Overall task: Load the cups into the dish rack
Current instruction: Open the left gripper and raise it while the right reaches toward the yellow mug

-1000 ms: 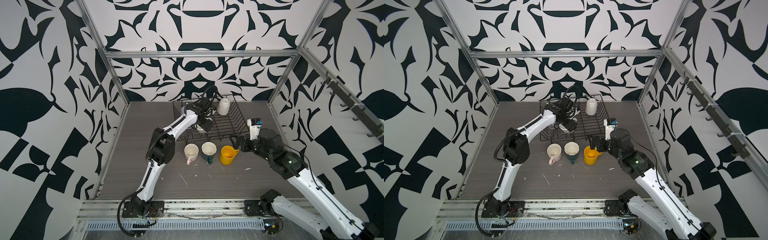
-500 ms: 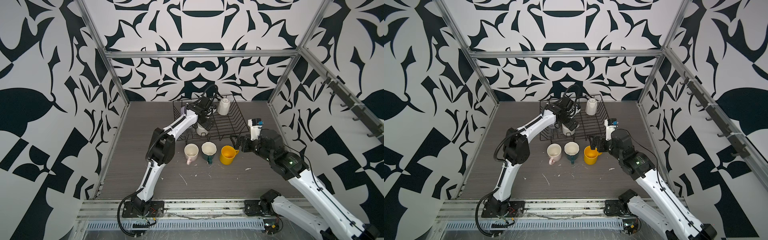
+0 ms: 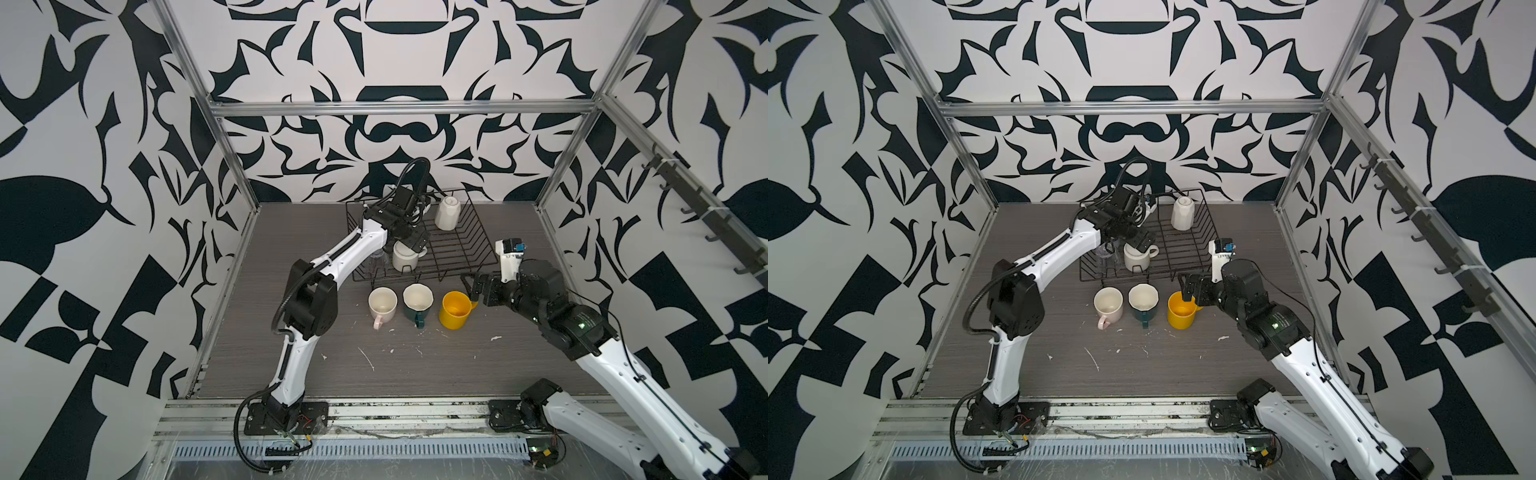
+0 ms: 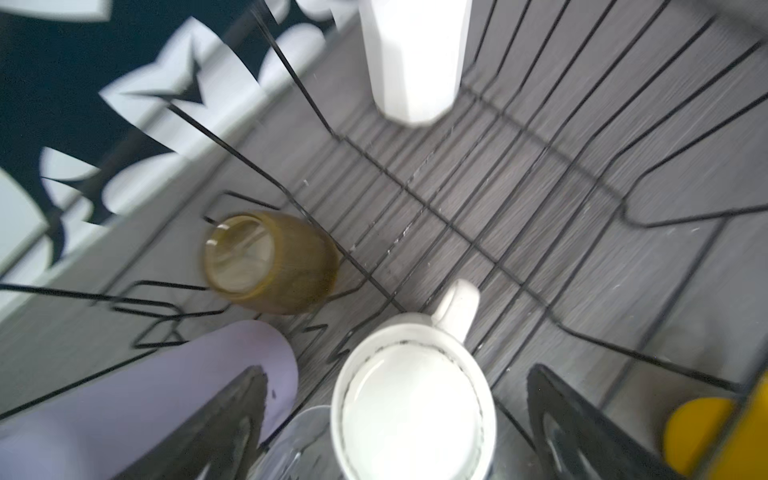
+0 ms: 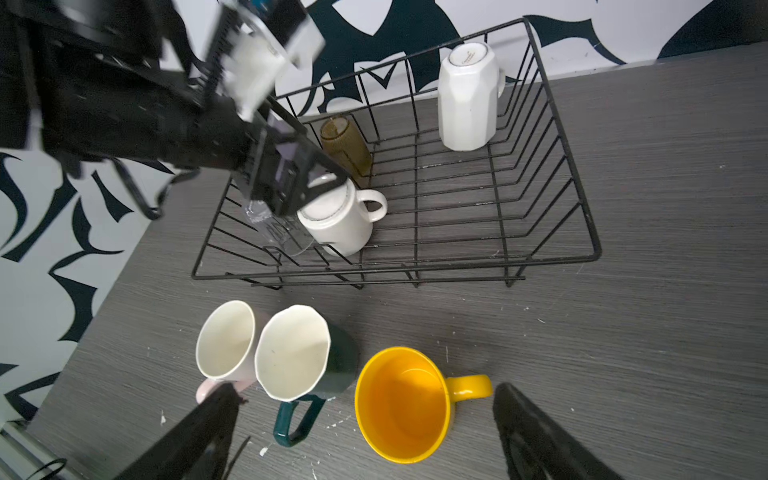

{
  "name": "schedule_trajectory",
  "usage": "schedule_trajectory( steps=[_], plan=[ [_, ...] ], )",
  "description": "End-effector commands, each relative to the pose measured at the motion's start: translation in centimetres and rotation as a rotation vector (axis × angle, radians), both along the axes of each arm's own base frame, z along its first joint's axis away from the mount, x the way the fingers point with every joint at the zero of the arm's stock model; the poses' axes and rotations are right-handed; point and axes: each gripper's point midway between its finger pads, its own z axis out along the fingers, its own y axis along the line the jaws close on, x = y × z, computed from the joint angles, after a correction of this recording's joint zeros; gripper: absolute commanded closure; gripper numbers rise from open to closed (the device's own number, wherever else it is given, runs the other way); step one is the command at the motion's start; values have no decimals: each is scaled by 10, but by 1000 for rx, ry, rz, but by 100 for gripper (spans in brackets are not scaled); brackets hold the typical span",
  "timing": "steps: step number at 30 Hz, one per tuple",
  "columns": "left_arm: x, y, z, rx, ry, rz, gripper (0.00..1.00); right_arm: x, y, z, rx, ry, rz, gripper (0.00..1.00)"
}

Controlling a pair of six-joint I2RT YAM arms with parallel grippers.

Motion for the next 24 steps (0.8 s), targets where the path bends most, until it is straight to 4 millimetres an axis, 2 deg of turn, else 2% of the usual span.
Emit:
schedule_trajectory(
  steps=[1, 5, 9, 12, 18, 24],
  plan=[
    [5, 13, 81, -223, -141, 84, 1, 1, -10, 12, -65, -18, -21, 4],
    [-7, 49, 122, -406, -205, 181, 0, 0, -11, 1, -132, 49, -6, 7],
    [-27, 85, 144, -531, -253, 253, 0, -1, -7, -18, -156, 140, 21, 12],
    [-44, 113, 148, -598, -272, 311, 1, -5, -3, -34, -151, 213, 32, 18],
    [-79, 163, 141, -651, -298, 436, 0, -10, -8, -68, -153, 308, -21, 27],
    [-104, 191, 128, -691, -293, 516, 1, -9, -9, -99, -164, 373, -52, 38]
  ],
)
